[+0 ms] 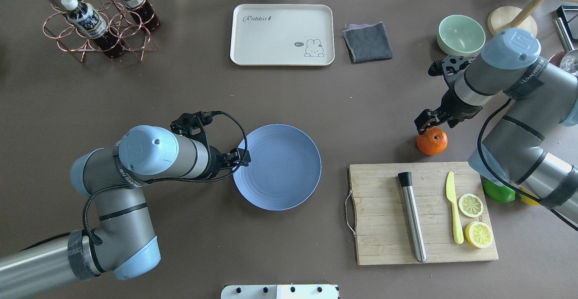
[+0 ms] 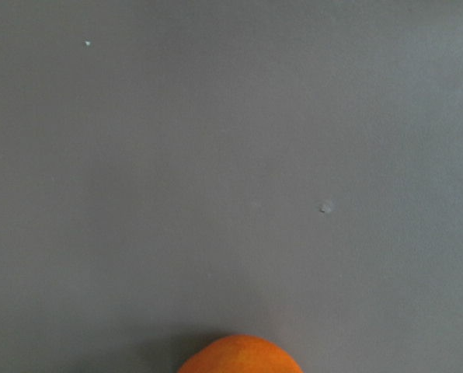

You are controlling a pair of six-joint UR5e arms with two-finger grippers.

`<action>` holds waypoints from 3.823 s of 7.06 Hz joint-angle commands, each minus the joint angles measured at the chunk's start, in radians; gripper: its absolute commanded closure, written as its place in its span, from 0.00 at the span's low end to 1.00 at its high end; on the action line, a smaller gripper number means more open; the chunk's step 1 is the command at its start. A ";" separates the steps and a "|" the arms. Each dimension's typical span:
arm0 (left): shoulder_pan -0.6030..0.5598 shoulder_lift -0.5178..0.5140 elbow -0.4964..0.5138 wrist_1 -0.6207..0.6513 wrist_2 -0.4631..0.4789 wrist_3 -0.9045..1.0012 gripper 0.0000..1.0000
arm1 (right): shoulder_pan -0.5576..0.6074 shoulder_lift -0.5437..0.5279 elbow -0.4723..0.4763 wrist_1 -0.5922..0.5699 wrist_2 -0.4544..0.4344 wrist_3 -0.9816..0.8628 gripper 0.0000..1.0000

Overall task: Pick orange to plate
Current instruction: 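Lower the right gripper onto the orange and close it around the fruit, then carry the orange over the blue plate with the right gripper while the left gripper withdraws, then open the right gripper to release the orange onto the plate and lift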

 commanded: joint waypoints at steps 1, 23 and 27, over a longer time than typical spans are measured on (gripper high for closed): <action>0.001 0.003 0.000 0.000 0.000 -0.001 0.04 | -0.006 -0.006 0.003 0.007 0.011 0.049 0.07; -0.251 0.289 -0.092 -0.086 -0.175 0.317 0.03 | -0.423 0.506 -0.142 -0.037 -0.310 0.690 1.00; -0.249 0.280 -0.095 -0.084 -0.176 0.314 0.03 | -0.418 0.494 -0.126 -0.033 -0.310 0.692 0.01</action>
